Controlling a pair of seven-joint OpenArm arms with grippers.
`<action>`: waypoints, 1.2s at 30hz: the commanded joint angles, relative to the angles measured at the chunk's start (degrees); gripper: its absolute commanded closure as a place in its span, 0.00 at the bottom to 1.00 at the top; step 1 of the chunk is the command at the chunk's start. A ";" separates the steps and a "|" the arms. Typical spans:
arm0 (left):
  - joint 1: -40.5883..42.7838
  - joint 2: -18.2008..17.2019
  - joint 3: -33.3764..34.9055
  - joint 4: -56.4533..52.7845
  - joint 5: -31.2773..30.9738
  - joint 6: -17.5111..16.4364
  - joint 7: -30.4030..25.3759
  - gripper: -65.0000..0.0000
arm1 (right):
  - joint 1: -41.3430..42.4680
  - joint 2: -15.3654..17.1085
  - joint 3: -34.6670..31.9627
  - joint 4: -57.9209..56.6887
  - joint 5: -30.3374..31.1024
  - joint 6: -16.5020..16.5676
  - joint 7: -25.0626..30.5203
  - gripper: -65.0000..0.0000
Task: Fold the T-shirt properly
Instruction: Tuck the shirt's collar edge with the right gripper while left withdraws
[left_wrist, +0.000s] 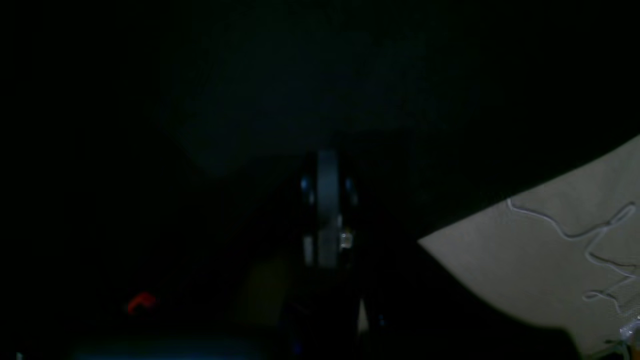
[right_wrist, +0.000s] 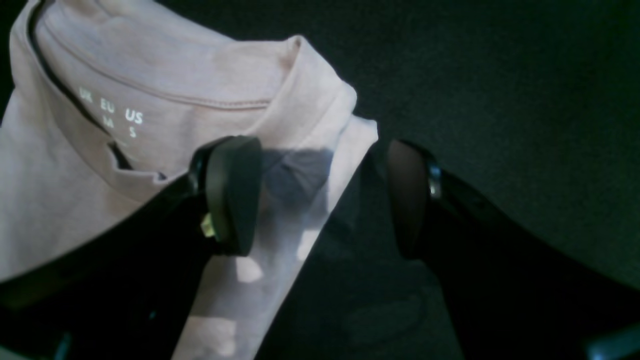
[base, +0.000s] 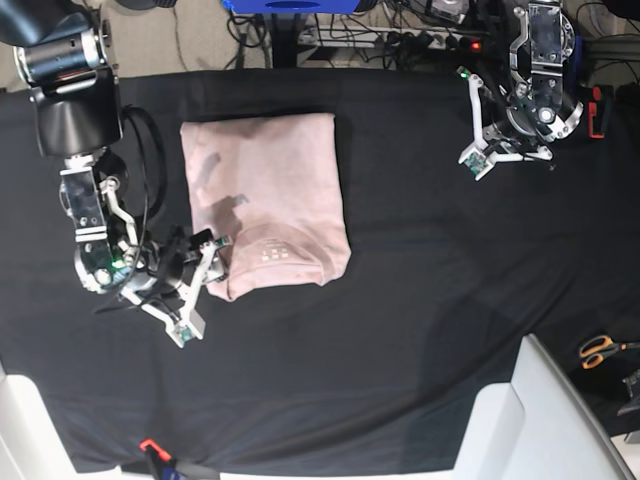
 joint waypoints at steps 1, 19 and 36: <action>-0.26 -0.54 -0.25 0.41 -0.02 0.36 -0.17 1.00 | 2.11 -0.54 0.15 0.61 0.60 0.01 1.14 0.42; -0.35 -0.54 -0.25 0.06 -0.02 0.36 -0.26 1.00 | 5.28 -0.98 0.33 -6.51 0.60 0.01 1.50 0.94; -0.43 -0.54 -0.16 0.06 0.07 0.36 -0.26 1.00 | 7.13 -0.45 0.33 -6.60 0.43 -0.34 1.50 1.00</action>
